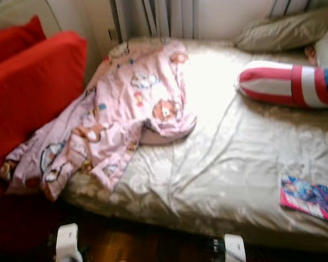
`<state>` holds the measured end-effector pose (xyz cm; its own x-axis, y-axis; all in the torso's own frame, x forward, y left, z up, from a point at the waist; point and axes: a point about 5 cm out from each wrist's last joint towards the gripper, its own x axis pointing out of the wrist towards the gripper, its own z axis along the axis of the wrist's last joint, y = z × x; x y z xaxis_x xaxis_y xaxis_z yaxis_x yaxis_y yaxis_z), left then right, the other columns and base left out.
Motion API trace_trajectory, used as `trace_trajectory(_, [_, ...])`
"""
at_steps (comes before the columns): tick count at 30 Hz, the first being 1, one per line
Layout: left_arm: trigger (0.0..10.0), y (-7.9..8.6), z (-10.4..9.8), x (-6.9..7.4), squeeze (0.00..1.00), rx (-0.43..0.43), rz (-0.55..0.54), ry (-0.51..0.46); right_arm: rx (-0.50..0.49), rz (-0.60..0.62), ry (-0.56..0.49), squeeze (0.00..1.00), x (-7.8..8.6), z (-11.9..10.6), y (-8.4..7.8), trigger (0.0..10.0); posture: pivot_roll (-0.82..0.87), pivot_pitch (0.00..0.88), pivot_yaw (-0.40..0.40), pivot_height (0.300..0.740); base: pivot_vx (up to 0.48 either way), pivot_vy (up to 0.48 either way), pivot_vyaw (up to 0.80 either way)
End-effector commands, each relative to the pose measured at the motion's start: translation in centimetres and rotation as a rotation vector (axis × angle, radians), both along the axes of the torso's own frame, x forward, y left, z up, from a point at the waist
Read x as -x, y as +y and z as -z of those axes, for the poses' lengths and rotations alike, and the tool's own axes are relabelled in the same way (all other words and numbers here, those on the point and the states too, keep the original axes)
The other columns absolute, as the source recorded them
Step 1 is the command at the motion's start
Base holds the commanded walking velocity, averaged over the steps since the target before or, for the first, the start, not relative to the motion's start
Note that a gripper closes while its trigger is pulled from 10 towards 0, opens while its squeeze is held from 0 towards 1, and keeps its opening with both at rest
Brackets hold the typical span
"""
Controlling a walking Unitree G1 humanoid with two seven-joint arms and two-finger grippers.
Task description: Clean up the room
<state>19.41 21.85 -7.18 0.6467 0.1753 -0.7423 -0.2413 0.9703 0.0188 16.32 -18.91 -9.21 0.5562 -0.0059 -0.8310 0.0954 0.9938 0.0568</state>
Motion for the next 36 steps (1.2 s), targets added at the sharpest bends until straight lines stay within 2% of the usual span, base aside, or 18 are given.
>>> trace_trajectory(1, [10.0,0.03,0.48,0.86,0.00,0.002,-0.005,0.039,0.008,-0.006,0.027,0.00,0.70,0.28,-0.17,10.0,0.03,0.134,0.017,0.740,0.000,0.476,0.00])
trace_trajectory(11, [10.0,-0.16,0.58,1.00,0.00,-0.001,0.011,0.043,0.022,-0.029,0.045,0.00,0.98,0.41,-0.19,10.0,0.04,0.125,0.016,0.740,0.000,0.471,0.00])
trace_trajectory(17, [10.0,-0.28,0.56,0.96,0.00,-0.004,0.019,0.035,0.024,-0.030,0.036,0.00,0.88,0.36,-0.18,10.0,0.04,0.131,0.015,0.740,0.000,0.000,0.00])
trace_trajectory(25, [10.0,-0.42,0.45,0.71,0.00,0.010,-0.003,0.017,0.023,-0.014,0.028,0.00,0.43,0.21,-0.09,10.0,0.05,0.154,0.004,0.740,0.000,0.000,0.80])
trace_trajectory(29, [10.0,-0.34,0.43,0.68,0.00,-0.018,0.024,0.027,0.023,-0.014,0.030,0.00,0.41,0.21,-0.06,10.0,0.05,0.156,0.006,0.740,0.000,0.000,0.80])
trace_trajectory(36, [10.0,-0.45,0.45,0.68,0.00,-0.009,0.028,0.027,0.023,-0.005,0.024,0.00,0.19,0.12,-0.12,10.0,0.05,0.167,0.005,0.740,0.000,0.000,0.80])
